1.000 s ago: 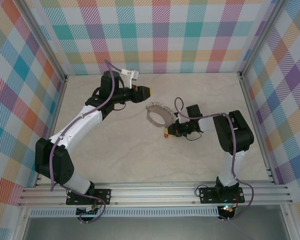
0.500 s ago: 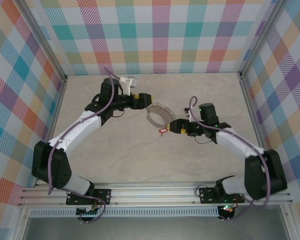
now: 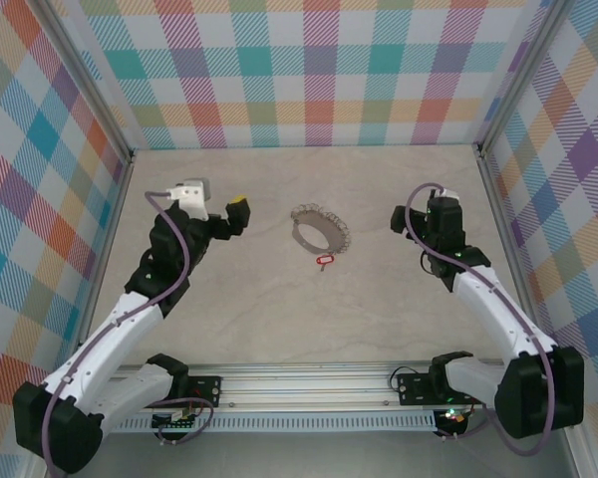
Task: Put the keys on the keyring
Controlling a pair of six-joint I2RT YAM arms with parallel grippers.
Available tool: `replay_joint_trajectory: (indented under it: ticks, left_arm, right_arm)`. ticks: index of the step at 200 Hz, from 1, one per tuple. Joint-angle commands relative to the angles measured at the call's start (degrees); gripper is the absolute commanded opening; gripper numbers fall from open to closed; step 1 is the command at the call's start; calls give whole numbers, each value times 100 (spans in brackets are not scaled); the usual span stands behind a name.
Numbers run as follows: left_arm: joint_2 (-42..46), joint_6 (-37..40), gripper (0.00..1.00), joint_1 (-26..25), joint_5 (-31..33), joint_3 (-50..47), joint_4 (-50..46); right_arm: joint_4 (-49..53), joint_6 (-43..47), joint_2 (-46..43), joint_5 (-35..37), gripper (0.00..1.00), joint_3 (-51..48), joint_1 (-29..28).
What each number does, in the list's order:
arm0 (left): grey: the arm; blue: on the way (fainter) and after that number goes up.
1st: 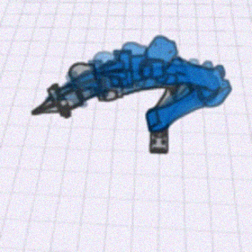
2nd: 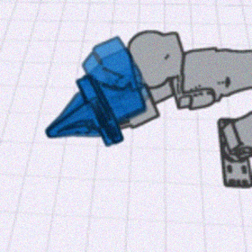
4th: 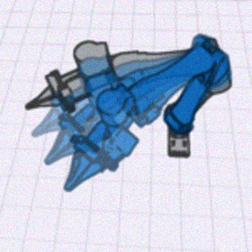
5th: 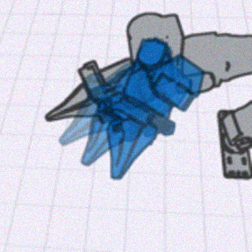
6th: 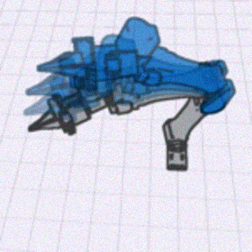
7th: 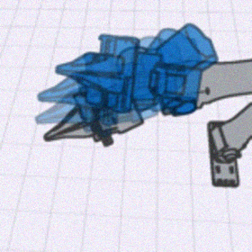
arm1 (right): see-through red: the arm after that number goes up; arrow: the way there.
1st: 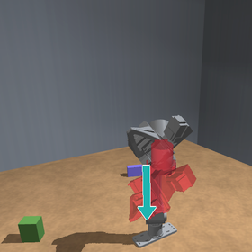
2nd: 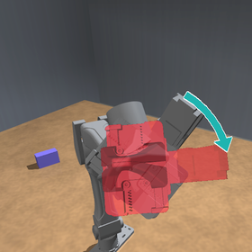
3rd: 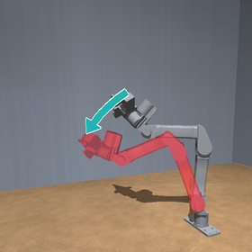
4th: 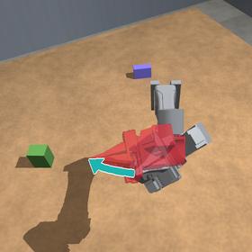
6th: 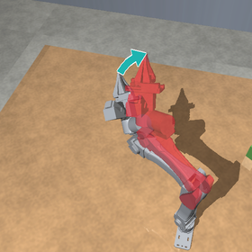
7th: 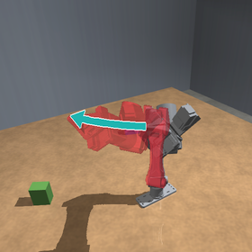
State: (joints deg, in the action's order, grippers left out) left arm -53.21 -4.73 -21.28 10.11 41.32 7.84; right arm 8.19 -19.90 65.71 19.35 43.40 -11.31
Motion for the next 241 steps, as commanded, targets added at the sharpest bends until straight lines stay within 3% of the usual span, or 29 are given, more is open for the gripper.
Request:
replay_joint_trajectory:
  ticks: [1,31,75,100,112,121,129,136,148,164,241]
  left_arm:
    - [21,584,100,448,846,-650,559]
    - [-609,581,100,984,941,-1644,1739]
    - [-2397,876,100,1149,661,-2177,3700]
    - [-3134,839,100,1350,130,-2309,4496]
    - [-3404,818,100,1412,8,-2298,4702]
    - [-3663,841,100,1448,-99,-2235,4918]
    - [-3595,834,100,1475,-201,-1965,4323]
    - [-3632,835,100,1519,-329,-1811,4011]
    - [-3650,712,100,1693,-583,-1664,3725]
    - [-3684,642,100,1816,-770,-1632,3703]
    - [-3679,658,100,1819,-765,-1665,3767]
  right_arm:
    - [-697,440,376,917,100,-288,184]
    - [-2118,726,638,1190,100,-1063,357]
    - [-4483,1419,1267,1315,100,-1968,471]
    - [-6077,1345,1593,341,100,-2536,783]
    - [-5886,1541,1566,-451,100,-2512,868]
    - [-6298,1766,1790,-877,100,-2563,869]
    - [-6406,1886,2052,-1209,100,-2571,869]
    - [-7084,1986,2411,-1331,100,-2586,876]
    - [-5775,1927,2149,-1764,100,-2133,1004]
    - [-5461,1830,2232,-2224,100,-1935,1231]
    - [-5587,1903,2219,-2067,100,-1993,1131]
